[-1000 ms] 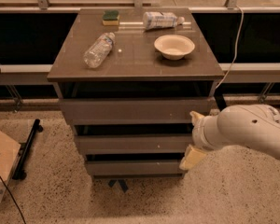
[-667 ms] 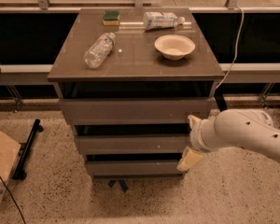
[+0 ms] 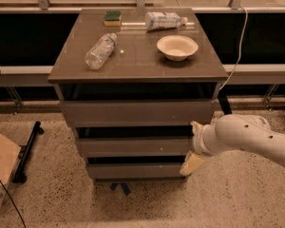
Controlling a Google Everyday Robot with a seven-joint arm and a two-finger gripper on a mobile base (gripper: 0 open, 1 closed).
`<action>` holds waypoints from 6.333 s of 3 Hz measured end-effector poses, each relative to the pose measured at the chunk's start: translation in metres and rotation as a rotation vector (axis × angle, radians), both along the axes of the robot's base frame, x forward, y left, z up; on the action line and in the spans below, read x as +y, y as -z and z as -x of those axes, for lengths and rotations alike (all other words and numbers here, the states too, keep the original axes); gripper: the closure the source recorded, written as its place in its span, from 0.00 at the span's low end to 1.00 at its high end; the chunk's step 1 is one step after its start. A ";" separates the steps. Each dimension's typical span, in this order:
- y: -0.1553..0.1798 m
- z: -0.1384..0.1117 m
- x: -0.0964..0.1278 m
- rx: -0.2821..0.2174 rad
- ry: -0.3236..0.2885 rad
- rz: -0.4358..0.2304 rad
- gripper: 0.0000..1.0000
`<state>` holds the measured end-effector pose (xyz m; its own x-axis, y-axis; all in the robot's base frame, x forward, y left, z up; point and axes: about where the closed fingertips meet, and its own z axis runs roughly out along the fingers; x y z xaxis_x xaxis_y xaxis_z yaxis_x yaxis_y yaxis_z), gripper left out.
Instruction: Open middle drawer
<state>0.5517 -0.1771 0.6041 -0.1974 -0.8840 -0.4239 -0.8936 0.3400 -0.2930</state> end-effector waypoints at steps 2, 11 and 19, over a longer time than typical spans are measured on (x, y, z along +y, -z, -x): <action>0.050 -0.014 0.004 0.025 0.060 -0.009 0.00; 0.187 -0.090 0.015 0.272 -0.006 -0.147 0.71; 0.194 0.041 0.000 0.504 -0.385 0.129 0.26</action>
Offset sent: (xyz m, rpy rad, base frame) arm 0.0207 0.0046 -0.0824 0.0252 0.0478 -0.0921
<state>0.5103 -0.1768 0.4104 -0.0035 -0.9688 -0.2478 -0.9833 -0.0417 0.1769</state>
